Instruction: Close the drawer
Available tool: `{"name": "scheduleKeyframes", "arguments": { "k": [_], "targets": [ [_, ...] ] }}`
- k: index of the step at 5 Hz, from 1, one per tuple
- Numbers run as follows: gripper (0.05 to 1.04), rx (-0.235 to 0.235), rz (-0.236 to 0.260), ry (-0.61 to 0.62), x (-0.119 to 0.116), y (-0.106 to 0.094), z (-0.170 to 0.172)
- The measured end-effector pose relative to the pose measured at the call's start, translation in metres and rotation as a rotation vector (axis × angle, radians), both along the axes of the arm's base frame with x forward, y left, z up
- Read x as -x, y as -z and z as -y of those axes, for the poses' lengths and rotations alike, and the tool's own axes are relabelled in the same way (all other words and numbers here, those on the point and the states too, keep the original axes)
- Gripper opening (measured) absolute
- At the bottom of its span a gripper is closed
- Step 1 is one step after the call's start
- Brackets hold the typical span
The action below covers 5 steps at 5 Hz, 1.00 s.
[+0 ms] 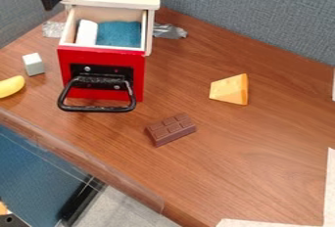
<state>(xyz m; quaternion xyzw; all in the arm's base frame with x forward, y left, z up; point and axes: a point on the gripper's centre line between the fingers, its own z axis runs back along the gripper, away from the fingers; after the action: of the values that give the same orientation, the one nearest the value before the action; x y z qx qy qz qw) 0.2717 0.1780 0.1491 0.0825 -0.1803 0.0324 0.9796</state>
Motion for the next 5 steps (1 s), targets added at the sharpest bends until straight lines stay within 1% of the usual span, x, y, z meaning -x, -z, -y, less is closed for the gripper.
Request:
{"name": "scheduleKeyframes", "arguments": {
  "k": [1, 2, 3, 4, 5],
  "targets": [
    [1.0, 0.029, -0.025, -0.009, 0.002, 0.011, 0.003],
    [1.0, 0.09, -0.018, -0.033, 0.013, 0.012, 0.031],
    [1.0, 0.175, -0.039, -0.117, 0.028, 0.019, 0.049],
    [1.0, 0.193, -0.031, -0.175, 0.037, 0.02, 0.07],
    [1.0, 0.241, -0.051, -0.237, 0.047, 0.031, 0.089]
  ]
}}
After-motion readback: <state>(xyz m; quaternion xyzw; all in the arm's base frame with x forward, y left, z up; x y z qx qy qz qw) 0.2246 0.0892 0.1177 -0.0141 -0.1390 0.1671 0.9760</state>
